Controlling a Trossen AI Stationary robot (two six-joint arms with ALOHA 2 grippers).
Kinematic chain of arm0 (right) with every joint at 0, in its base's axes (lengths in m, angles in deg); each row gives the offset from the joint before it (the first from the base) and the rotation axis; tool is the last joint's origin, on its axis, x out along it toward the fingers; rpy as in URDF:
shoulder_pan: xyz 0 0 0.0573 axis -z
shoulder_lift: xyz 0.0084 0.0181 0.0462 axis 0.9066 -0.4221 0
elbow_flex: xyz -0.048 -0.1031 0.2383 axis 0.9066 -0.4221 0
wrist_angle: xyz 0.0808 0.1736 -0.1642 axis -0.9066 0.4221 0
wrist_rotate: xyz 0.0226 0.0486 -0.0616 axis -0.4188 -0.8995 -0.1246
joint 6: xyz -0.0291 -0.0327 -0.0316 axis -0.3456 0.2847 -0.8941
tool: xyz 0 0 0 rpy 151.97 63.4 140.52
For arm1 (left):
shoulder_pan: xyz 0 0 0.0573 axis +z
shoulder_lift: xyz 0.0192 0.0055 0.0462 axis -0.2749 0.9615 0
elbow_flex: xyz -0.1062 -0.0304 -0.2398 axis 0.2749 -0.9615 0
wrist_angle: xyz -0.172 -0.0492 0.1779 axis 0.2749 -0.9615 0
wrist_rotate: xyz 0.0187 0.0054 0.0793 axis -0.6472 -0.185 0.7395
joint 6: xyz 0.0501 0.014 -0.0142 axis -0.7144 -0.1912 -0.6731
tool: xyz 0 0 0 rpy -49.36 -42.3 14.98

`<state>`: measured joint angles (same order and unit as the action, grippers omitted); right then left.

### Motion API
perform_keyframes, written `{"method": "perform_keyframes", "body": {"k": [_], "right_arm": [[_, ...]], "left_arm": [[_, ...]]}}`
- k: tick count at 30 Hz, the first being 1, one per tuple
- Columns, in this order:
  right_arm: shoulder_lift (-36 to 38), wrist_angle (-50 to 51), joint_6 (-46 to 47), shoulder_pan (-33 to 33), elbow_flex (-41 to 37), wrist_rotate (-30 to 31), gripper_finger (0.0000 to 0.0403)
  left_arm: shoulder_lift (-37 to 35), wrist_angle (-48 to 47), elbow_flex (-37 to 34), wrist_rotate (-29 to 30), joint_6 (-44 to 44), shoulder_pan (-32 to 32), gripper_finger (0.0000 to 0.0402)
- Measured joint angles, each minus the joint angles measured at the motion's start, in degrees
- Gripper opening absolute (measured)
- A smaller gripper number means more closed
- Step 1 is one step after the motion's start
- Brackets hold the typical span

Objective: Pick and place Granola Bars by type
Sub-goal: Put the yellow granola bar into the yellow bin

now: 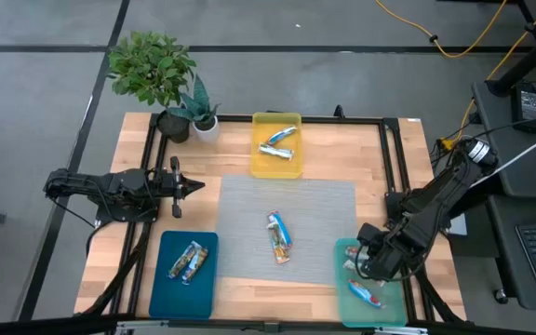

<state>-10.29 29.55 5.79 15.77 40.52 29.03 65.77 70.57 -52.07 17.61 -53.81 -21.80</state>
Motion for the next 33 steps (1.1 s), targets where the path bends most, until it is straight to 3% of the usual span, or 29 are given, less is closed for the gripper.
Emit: {"method": "perform_keyframes", "body": {"k": [5,14,22,33], "right_arm": [[0.0,-1.5,0.0,0.0,-2.3,-2.0,0.0006],[0.0,-1.7,-0.4,0.0,-1.8,-1.2,0.0043],[0.0,-1.9,-0.6,0.4,-1.8,0.5,0.0047],[0.0,-3.6,-13.3,3.5,0.7,-1.5,0.0048]], "left_arm": [[0.0,0.0,0.0,0.0,0.0,0.0,0.0006],[0.0,0.0,0.0,0.0,0.0,0.0,0.0005],[0.0,0.0,0.0,0.0,0.0,0.0,0.0008],[0.0,0.0,0.0,0.0,0.0,0.0,0.0006]]}}
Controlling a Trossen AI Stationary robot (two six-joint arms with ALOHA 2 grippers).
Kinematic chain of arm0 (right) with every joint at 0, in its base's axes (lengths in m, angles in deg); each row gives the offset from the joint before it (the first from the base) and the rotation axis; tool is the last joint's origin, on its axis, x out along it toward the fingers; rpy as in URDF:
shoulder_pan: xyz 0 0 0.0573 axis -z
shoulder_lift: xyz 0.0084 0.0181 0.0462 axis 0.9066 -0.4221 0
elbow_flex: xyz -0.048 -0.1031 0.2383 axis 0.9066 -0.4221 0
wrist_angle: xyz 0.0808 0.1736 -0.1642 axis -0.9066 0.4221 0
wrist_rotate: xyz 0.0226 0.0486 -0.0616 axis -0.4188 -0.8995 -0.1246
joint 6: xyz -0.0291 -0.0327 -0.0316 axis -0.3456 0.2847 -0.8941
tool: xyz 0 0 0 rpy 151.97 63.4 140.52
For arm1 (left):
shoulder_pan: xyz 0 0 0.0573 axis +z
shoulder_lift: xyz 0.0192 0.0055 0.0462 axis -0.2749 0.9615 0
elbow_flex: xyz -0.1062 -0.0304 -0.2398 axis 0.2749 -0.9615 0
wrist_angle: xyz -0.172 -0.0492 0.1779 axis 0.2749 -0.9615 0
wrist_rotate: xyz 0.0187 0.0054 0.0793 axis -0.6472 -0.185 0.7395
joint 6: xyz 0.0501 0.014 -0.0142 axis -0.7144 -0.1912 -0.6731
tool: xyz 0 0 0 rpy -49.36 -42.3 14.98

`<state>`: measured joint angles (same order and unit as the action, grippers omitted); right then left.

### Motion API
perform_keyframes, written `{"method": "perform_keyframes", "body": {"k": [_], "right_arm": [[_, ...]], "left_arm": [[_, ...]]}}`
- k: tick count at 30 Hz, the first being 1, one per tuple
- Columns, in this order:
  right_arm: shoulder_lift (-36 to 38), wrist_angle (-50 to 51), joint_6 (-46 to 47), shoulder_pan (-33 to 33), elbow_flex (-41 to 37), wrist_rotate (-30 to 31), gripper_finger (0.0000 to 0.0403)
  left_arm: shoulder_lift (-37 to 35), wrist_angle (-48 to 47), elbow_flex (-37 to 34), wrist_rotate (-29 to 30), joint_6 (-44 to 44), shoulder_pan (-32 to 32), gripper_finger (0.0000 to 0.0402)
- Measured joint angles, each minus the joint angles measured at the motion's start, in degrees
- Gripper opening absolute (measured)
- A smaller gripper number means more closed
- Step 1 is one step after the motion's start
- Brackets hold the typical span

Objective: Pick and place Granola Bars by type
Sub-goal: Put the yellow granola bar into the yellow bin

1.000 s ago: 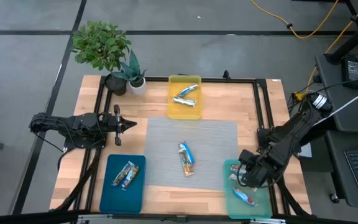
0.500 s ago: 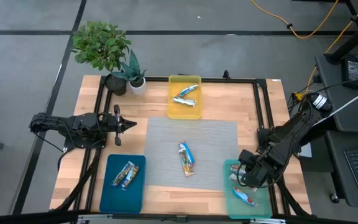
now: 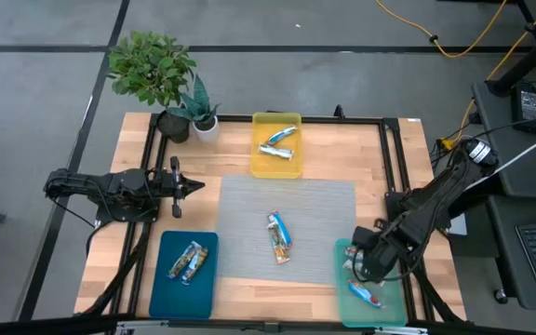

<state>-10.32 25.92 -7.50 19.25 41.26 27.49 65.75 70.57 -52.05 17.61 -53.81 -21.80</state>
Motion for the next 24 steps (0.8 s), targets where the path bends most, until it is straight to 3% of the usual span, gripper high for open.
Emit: {"method": "perform_keyframes", "body": {"k": [8,16,24], "right_arm": [[0.0,0.8,-24.4,7.0,11.2,0.6,0.0048],[-0.4,0.7,-46.7,16.3,25.3,5.5,0.0050],[-8.4,6.2,-65.0,23.4,39.8,6.1,0.0118]], "left_arm": [[0.0,0.0,0.0,0.0,0.0,0.0,0.0005],[0.0,0.0,0.0,0.0,0.0,0.0,0.0008],[0.0,0.0,0.0,0.0,0.0,0.0,0.0004]]}}
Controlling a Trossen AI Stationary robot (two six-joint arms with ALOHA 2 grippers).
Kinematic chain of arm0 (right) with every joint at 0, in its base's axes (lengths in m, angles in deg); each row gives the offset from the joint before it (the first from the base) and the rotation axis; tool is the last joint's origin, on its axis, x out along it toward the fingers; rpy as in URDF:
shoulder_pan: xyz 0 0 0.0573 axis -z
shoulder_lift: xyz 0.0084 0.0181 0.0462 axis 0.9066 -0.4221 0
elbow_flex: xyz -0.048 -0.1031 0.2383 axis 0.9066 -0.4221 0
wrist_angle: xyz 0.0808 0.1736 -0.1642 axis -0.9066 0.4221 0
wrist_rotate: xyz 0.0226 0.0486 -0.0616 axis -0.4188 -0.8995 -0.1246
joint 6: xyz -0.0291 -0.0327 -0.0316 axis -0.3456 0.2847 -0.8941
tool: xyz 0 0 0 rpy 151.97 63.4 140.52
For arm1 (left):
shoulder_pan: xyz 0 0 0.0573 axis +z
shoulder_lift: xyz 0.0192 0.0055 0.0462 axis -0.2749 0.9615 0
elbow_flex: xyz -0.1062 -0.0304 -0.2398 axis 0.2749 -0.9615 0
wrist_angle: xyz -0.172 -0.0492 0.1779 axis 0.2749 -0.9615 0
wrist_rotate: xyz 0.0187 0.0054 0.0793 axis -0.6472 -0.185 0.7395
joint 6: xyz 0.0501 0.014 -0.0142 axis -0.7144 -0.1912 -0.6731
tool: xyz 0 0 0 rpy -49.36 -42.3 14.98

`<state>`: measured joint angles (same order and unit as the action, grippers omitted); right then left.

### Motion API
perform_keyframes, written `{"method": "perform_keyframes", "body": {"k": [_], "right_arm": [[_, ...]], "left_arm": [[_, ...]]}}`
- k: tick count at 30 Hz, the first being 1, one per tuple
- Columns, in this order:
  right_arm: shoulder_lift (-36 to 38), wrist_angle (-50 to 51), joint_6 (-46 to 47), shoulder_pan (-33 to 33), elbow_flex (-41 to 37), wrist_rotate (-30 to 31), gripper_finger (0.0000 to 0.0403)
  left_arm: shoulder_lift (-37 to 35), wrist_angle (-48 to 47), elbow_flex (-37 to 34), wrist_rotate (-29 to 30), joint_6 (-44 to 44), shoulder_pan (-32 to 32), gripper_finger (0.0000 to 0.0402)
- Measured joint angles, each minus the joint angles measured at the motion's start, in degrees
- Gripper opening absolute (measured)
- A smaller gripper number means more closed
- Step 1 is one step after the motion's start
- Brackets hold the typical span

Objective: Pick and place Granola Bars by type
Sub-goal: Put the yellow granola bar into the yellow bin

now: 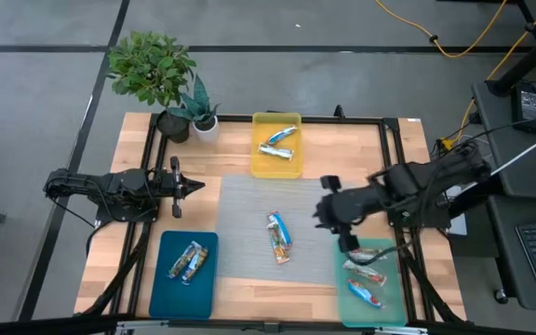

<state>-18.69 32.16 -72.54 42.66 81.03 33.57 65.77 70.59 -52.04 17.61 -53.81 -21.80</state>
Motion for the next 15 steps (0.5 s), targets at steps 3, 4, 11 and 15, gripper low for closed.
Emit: {"method": "perform_keyframes", "body": {"k": [3,4,11,15], "right_arm": [[-5.6,2.0,-6.0,1.5,6.5,0.0,0.0155],[-7.6,2.6,-8.2,1.8,8.8,0.0,0.0167],[-19.0,2.9,-23.7,1.9,23.1,-3.0,0.0221],[-23.8,3.3,-29.1,2.9,27.7,-6.1,0.0227]], "left_arm": [[0.0,0.0,0.0,0.0,0.0,0.0,0.0005],[0.0,0.0,0.0,0.0,0.0,0.0,0.0006],[0.0,0.0,0.0,0.0,0.0,0.0,0.0007],[0.0,0.0,0.0,0.0,0.0,0.0,0.0004]]}}
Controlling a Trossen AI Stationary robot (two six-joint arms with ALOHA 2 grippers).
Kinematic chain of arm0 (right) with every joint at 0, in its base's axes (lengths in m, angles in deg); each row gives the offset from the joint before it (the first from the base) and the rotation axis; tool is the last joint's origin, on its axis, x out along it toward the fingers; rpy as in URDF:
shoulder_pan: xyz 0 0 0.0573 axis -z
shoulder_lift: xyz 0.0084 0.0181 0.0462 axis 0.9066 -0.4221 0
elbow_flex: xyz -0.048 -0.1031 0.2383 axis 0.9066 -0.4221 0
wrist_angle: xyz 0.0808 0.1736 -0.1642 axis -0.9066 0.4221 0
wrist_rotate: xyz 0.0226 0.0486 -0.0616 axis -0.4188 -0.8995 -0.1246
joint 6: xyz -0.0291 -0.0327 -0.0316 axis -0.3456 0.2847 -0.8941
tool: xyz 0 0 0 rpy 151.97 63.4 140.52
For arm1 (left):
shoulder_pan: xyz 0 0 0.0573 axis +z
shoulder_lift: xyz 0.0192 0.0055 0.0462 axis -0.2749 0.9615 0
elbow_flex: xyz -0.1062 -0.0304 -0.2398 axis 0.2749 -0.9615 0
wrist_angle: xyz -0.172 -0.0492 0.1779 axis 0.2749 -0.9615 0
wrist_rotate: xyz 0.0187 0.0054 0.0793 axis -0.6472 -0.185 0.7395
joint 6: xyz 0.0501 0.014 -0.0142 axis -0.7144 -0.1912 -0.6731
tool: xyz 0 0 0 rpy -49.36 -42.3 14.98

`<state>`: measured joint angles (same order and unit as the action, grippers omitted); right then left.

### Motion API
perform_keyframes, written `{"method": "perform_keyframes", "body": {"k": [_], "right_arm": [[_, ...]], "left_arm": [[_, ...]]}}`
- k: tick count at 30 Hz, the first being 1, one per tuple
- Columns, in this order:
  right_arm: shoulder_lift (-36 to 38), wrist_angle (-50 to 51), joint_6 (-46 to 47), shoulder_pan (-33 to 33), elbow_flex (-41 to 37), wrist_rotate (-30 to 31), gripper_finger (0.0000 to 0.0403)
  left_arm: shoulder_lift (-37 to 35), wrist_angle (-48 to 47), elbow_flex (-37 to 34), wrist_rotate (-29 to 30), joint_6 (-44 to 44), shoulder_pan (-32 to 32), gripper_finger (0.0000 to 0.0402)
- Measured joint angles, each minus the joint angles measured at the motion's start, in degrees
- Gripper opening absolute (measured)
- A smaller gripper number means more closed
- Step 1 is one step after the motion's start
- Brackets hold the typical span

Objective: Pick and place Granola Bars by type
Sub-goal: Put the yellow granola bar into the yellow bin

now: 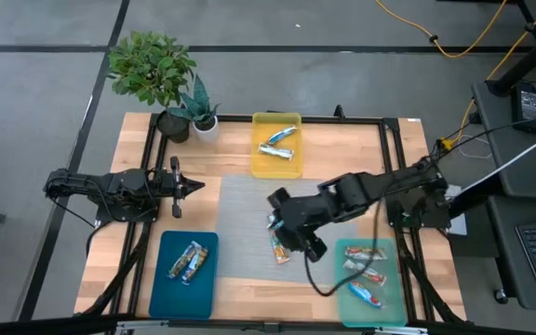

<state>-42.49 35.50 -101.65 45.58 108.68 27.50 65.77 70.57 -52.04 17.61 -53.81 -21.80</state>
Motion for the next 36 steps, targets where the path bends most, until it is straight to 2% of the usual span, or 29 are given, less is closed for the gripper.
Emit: {"method": "perform_keyframes", "body": {"k": [5,17,28,36], "right_arm": [[-3.8,1.5,-7.4,0.9,0.9,0.0,0.0228],[-11.0,6.2,-18.6,2.8,0.9,-3.2,0.0228],[-21.0,7.2,-20.3,4.5,0.9,-3.4,0.0228],[-24.7,7.1,-20.7,5.0,0.9,-3.2,0.0228]], "left_arm": [[0.0,0.0,0.0,0.0,0.0,0.0,0.0008],[0.0,0.0,0.0,0.0,0.0,0.0,0.0006],[0.0,0.0,0.0,0.0,0.0,0.0,0.0004],[0.0,0.0,0.0,0.0,0.0,0.0,0.0008]]}}
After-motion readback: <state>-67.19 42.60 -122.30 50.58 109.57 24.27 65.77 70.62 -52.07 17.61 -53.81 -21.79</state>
